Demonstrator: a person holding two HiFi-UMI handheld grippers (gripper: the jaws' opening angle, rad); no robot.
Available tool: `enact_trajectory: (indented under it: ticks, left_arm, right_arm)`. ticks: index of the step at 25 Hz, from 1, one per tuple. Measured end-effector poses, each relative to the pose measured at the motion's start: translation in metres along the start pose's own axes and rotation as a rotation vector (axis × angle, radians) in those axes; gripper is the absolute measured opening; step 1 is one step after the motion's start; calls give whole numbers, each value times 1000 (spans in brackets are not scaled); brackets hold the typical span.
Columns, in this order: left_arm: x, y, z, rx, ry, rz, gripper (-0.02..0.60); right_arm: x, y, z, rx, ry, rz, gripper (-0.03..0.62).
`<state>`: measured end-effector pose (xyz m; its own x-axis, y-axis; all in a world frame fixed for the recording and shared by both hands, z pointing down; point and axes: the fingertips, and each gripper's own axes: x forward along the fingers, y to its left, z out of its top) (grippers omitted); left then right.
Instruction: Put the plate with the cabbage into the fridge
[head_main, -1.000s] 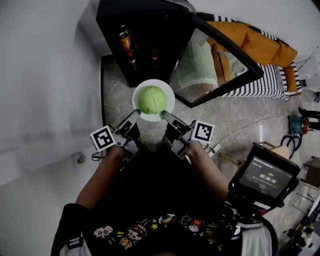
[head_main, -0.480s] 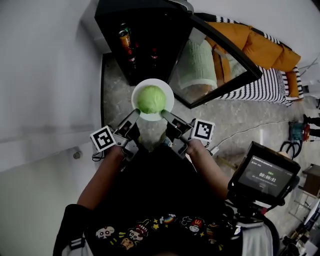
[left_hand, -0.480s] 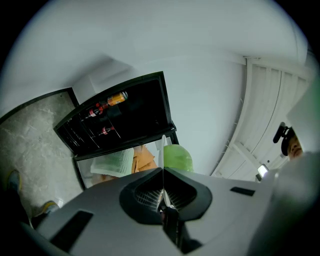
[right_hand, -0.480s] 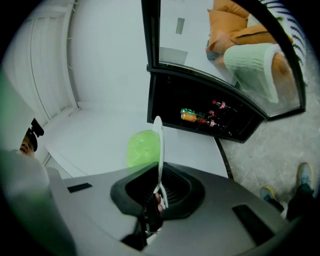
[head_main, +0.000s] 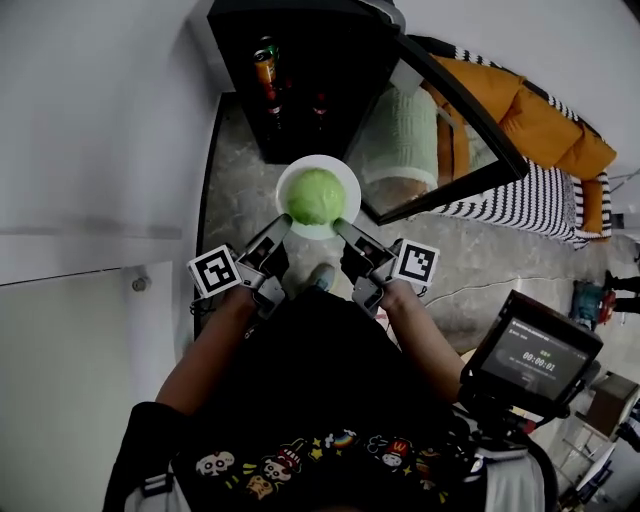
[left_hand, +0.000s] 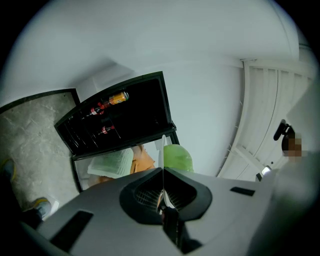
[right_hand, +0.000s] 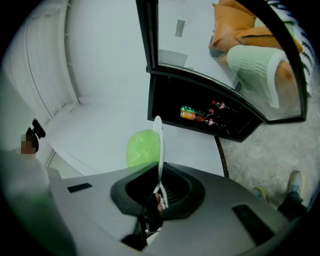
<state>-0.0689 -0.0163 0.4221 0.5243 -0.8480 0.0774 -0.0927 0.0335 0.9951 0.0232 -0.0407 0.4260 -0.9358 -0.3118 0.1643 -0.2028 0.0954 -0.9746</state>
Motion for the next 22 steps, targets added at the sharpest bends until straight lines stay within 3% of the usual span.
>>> enact_trajectory:
  ticks: [9, 22]
  left_arm:
    - [-5, 1, -3, -5, -44, 2, 8]
    - [-1, 6, -2, -3, -29, 2, 8]
  right_arm:
    - [1, -1, -3, -3, 33, 12, 20]
    - [2, -9, -1, 7, 20, 7, 20]
